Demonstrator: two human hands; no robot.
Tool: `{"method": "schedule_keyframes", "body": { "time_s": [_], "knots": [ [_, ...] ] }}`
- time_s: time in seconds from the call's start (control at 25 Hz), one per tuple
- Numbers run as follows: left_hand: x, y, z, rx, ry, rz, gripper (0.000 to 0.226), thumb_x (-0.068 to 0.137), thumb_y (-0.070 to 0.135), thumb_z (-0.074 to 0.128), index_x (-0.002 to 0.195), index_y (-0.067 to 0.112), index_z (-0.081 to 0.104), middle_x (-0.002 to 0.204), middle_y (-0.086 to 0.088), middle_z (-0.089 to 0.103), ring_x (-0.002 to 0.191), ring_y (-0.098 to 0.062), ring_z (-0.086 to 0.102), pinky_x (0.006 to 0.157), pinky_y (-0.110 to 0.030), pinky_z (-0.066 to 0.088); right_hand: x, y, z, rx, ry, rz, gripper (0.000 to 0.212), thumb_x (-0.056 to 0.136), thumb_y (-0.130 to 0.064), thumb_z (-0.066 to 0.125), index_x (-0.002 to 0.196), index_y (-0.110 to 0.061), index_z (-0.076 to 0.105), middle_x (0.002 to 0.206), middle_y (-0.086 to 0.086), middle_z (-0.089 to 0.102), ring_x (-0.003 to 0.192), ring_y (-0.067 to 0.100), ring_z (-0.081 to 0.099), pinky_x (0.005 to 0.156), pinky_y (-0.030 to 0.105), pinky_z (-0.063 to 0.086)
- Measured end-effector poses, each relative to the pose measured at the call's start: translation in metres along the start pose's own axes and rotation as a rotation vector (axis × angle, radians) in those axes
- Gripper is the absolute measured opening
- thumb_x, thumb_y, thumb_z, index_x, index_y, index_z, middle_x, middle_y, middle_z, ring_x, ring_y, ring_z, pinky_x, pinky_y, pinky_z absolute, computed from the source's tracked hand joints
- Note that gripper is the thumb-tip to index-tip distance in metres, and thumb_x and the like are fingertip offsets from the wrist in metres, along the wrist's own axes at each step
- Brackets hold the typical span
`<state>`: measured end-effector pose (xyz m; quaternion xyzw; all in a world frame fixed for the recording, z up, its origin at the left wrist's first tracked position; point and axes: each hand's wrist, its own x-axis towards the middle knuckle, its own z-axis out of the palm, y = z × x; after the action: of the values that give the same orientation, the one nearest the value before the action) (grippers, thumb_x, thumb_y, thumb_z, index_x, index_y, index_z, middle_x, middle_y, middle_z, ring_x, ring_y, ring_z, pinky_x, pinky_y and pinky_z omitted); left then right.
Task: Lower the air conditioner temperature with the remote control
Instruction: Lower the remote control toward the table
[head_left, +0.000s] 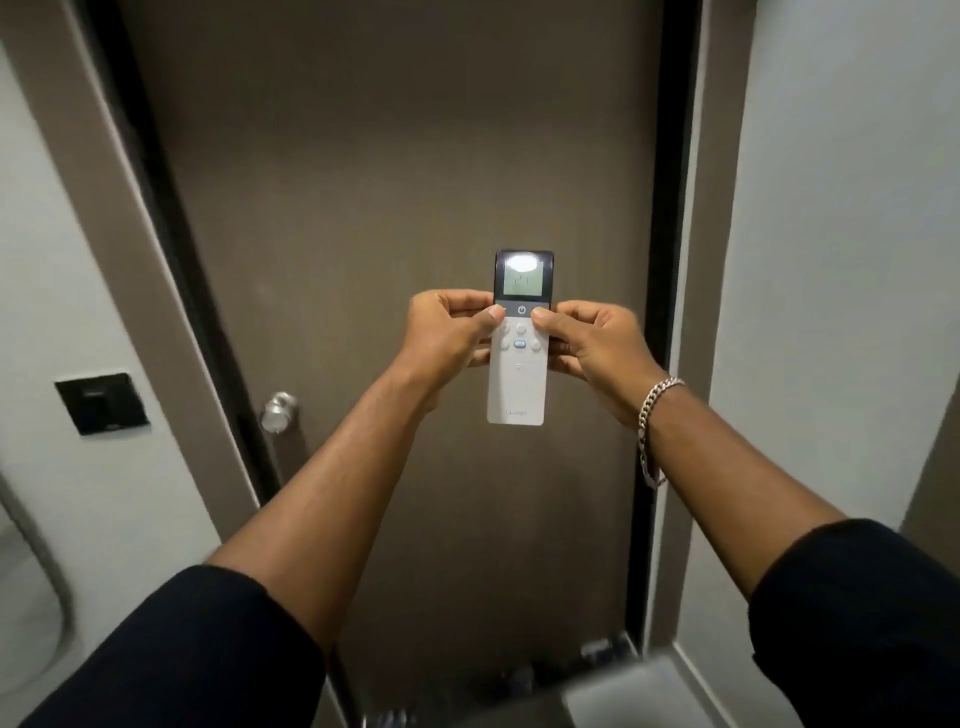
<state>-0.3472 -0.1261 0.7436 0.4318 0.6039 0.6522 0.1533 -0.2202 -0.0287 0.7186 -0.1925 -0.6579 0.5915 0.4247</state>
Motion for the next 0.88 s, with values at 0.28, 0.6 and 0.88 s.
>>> {"method": "schedule_keyframes", "body": {
  "time_s": [0.28,0.6,0.88],
  "knots": [
    [-0.054,-0.219,0.136,0.095,-0.273,-0.386,0.009,0.087,0.009,0.062,0.091,0.015,0.068,0.084,0.004,0.072,0.065,-0.003,0.071,0.052,-0.021,0.058,-0.079,0.229,-0.116,0.005,0.318,0.459,0.01,0.086,-0.016,0.07,0.09,-0.008,0.07,0.098,0.009,0.078,0.085,0.018,0.076,0.059,0.022,0.06],
    [-0.256,-0.477,0.312,0.141,-0.739,-0.81,0.021,0.087,0.006,0.062,0.106,0.006,0.07,0.104,-0.011,0.074,0.086,-0.021,0.073,0.076,-0.035,0.061,-0.312,0.452,-0.257,0.059,0.707,0.958,0.018,0.091,-0.011,0.063,0.106,-0.001,0.066,0.103,0.01,0.071,0.078,0.015,0.072,0.066,0.028,0.063],
    [-0.39,-0.594,0.392,0.35,-0.891,-0.867,0.019,0.083,0.006,0.065,0.098,0.012,0.074,0.105,-0.009,0.074,0.087,-0.02,0.07,0.071,-0.032,0.061,-0.434,0.563,-0.3,0.146,1.01,1.227,0.015,0.087,-0.01,0.068,0.099,-0.002,0.068,0.096,0.011,0.072,0.078,0.02,0.071,0.068,0.033,0.062]
  ]
}}
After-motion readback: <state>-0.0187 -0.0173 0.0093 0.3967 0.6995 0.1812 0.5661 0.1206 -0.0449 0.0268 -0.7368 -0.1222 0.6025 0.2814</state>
